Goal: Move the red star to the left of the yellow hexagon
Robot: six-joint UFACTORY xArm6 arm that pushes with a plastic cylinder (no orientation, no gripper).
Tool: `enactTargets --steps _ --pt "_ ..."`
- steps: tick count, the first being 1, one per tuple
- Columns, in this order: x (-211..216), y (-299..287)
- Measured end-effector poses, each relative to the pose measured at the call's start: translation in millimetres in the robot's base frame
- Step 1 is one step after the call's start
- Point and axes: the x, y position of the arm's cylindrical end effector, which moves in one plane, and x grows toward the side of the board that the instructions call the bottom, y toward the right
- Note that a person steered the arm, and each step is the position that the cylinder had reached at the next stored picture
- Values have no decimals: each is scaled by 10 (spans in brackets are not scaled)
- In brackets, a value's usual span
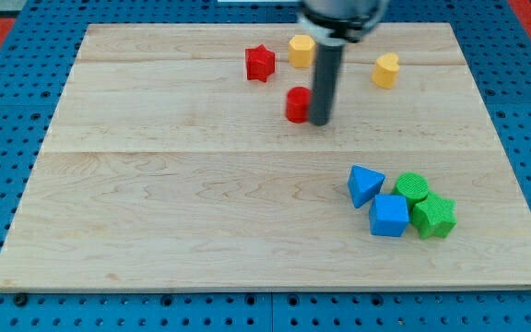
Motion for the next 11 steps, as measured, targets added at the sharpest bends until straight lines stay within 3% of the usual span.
enactTargets --steps 1,3,7,9,11 --pt "-38 -304" --pt "-318 423" --pt "-854 549" --pt "-906 263" --pt "-1031 -611"
